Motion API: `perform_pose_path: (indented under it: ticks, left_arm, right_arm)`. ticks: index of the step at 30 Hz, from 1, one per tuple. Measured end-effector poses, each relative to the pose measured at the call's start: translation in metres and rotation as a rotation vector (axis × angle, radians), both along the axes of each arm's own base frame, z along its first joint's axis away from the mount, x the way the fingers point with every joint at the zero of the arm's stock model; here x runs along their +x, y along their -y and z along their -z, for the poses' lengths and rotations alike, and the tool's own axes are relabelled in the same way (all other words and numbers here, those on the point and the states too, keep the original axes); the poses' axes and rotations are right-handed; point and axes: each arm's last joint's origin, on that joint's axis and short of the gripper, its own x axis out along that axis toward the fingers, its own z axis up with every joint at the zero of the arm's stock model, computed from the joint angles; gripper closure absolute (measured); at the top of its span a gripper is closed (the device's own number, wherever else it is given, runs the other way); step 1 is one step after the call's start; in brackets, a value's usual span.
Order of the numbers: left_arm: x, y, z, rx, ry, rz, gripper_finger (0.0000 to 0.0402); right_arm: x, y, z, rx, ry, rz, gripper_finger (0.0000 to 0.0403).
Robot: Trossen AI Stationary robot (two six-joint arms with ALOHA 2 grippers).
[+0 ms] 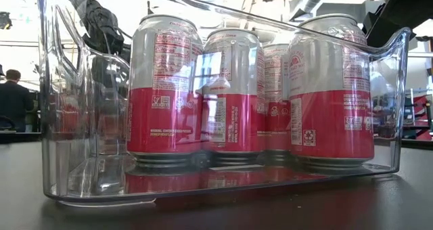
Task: Sort soda cans
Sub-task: Move the top transparent bin to the top left of the table
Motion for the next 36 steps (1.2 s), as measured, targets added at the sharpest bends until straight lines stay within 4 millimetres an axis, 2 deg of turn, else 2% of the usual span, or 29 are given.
perform_pose_path:
  ticks: [7, 15, 22, 29, 33, 36]
  left_arm:
    - [0.001, 0.010, -0.014, 0.036, 0.051, 0.059, 0.0401]
    - [-0.005, 0.035, -0.049, 0.055, 0.253, 0.185, 0.0401]
    - [-0.006, 0.046, -0.083, 0.195, 0.483, 0.382, 0.0401]
    - [0.015, 0.039, -0.100, 0.310, 0.637, 0.653, 0.0401]
    - [0.031, 0.024, -0.101, 0.307, 0.675, 0.726, 0.0401]
    - [0.047, 0.011, -0.095, 0.294, 0.662, 0.749, 0.0401]
  right_arm:
    - [0.000, 0.000, 0.000, 0.002, 0.001, 0.001, 0.0204]
    - [0.002, 0.002, 0.000, 0.007, 0.006, 0.014, 0.0204]
    - [0.012, 0.014, -0.002, -0.020, 0.024, 0.024, 0.0204]
    - [0.025, 0.026, -0.016, -0.070, 0.047, 0.007, 0.0204]
    - [0.029, 0.029, -0.021, -0.077, 0.061, 0.007, 0.0204]
    - [0.029, 0.029, -0.021, -0.078, 0.057, 0.008, 0.0204]
